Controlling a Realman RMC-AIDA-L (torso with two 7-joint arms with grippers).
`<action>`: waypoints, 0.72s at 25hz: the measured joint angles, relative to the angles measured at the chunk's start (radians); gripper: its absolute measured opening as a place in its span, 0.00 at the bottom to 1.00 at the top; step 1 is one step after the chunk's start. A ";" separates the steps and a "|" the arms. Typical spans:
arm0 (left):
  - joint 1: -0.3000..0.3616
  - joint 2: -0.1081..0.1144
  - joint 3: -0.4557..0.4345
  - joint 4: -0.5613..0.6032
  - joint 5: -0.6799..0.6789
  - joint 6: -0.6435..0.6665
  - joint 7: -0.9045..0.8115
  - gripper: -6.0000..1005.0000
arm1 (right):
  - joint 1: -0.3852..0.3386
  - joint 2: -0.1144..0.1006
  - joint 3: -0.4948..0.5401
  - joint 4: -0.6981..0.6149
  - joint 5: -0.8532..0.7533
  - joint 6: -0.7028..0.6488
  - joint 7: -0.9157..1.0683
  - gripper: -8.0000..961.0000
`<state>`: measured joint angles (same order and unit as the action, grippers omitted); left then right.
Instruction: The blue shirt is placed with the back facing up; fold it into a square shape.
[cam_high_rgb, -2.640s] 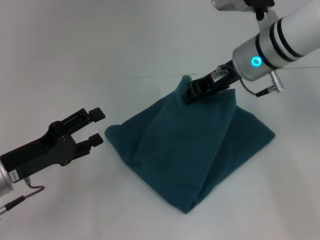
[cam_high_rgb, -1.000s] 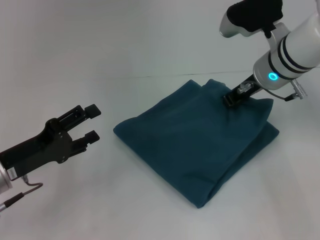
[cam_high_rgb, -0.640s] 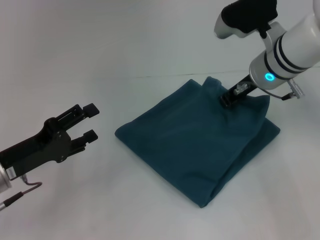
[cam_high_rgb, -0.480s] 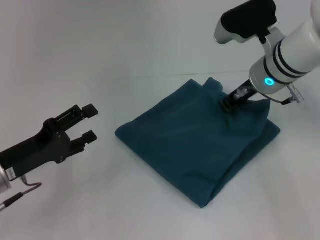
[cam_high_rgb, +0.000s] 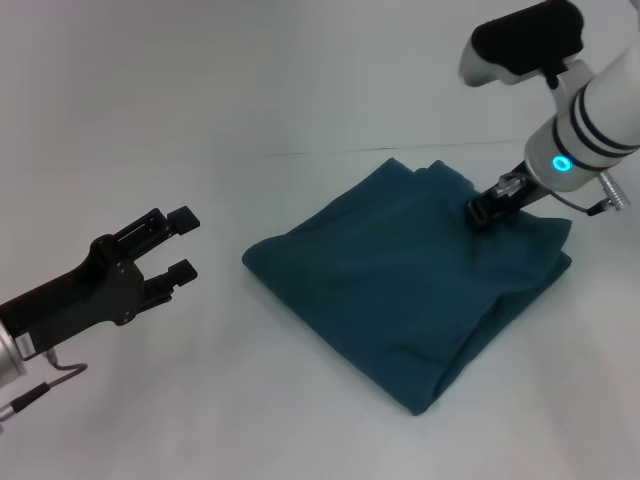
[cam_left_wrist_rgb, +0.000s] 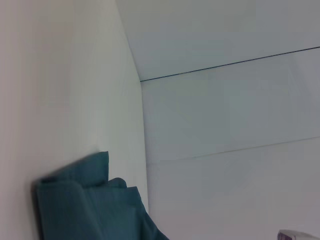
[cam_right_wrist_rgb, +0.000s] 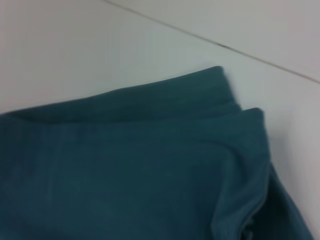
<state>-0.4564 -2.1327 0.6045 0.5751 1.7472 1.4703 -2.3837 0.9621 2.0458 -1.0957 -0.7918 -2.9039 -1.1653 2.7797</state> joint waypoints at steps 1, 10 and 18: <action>0.000 0.000 0.000 0.000 0.000 0.000 0.000 0.92 | -0.002 -0.003 0.006 -0.003 0.000 0.002 0.005 0.13; -0.003 -0.001 0.000 0.000 -0.001 0.000 0.000 0.92 | -0.001 -0.035 0.073 -0.017 -0.003 0.019 0.026 0.35; -0.005 -0.001 0.000 0.000 -0.002 0.001 0.000 0.92 | -0.002 -0.046 0.118 -0.015 0.018 0.079 0.039 0.51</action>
<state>-0.4618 -2.1338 0.6043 0.5752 1.7455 1.4711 -2.3838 0.9606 2.0002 -0.9779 -0.8069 -2.8859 -1.0862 2.8190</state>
